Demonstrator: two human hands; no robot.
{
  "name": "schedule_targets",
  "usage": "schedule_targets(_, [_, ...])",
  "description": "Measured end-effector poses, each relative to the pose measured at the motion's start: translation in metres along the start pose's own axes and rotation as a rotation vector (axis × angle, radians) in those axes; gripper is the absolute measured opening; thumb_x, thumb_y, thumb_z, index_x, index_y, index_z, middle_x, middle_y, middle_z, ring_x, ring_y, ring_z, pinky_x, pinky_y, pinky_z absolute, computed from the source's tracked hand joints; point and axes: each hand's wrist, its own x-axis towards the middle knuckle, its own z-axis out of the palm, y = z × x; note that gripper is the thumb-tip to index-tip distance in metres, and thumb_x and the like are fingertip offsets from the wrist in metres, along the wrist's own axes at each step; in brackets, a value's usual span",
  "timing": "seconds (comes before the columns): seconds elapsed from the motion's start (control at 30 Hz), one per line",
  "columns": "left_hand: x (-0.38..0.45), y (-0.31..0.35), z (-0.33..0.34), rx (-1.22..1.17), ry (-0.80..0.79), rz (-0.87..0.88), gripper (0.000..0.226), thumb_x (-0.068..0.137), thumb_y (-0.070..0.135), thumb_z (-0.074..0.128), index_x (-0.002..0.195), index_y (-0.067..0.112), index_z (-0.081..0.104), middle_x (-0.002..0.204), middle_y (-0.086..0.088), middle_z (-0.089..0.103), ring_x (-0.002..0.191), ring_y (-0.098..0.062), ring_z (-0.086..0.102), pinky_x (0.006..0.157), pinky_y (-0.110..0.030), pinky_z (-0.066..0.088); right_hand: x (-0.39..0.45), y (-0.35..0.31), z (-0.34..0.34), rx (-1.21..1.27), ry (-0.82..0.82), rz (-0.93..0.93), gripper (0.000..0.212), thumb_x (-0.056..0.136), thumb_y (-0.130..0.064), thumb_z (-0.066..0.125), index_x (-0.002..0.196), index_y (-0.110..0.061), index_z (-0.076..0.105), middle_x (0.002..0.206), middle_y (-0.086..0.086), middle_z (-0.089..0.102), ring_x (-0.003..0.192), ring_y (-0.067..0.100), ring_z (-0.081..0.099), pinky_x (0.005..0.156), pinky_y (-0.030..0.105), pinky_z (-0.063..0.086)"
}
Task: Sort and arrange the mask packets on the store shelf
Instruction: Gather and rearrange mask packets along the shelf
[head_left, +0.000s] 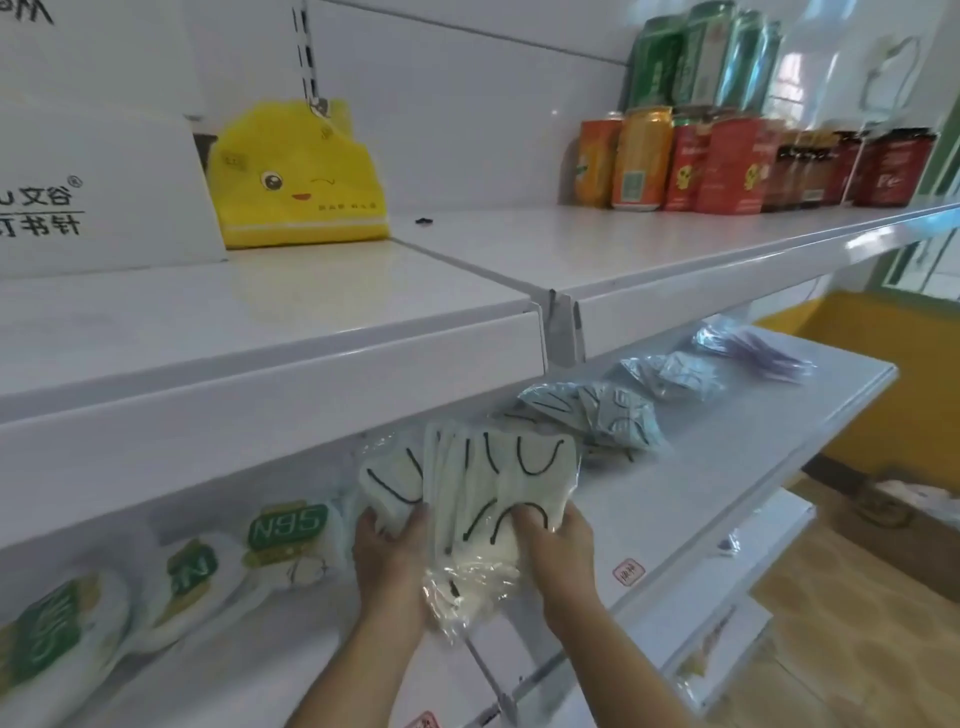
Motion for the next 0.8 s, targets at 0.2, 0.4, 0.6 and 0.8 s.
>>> schedule_targets(0.2, [0.034, 0.008, -0.020, 0.081, 0.044, 0.018, 0.034, 0.063, 0.026, 0.053, 0.091, 0.009, 0.060, 0.077, -0.011, 0.061, 0.069, -0.025, 0.055, 0.061, -0.038, 0.041, 0.035, 0.013, 0.014, -0.256, -0.003, -0.053, 0.076, 0.093, -0.024, 0.071, 0.156, -0.014, 0.030, 0.154, 0.009, 0.043, 0.141, 0.027, 0.043, 0.116, 0.045, 0.037])
schedule_targets(0.4, [-0.002, -0.003, -0.052, 0.189, -0.013, 0.056, 0.040, 0.085, 0.034, 0.064, 0.124, 0.024, 0.062, 0.128, 0.000, 0.066, 0.117, -0.020, 0.063, 0.104, -0.047, 0.050, 0.003, 0.038, -0.014, -0.356, -0.059, -0.303, 0.045, 0.092, -0.011, 0.064, 0.129, -0.033, 0.051, 0.126, -0.006, 0.053, 0.112, 0.015, 0.054, 0.098, 0.030, 0.044])
schedule_targets(0.6, [-0.068, -0.025, -0.122, 0.669, -0.028, 0.303, 0.039, 0.094, 0.002, 0.057, 0.121, 0.029, 0.063, 0.124, 0.013, 0.064, 0.117, -0.005, 0.059, 0.095, -0.015, 0.041, -0.017, 0.046, -0.031, -0.551, -0.226, -0.524, 0.036, 0.090, -0.007, 0.065, 0.120, -0.025, 0.060, 0.118, -0.004, 0.057, 0.110, 0.019, 0.057, 0.094, 0.030, 0.043])
schedule_targets(0.8, [-0.095, -0.029, -0.200, 1.036, -0.017, 0.481, 0.041, 0.092, 0.005, 0.061, 0.132, 0.014, 0.061, 0.130, 0.006, 0.052, 0.125, -0.011, 0.050, 0.110, -0.021, 0.034, -0.081, 0.053, -0.010, -0.681, -0.346, -0.730, 0.046, 0.084, -0.009, 0.073, 0.127, -0.017, 0.061, 0.128, 0.006, 0.056, 0.127, 0.030, 0.045, 0.107, 0.040, 0.037])
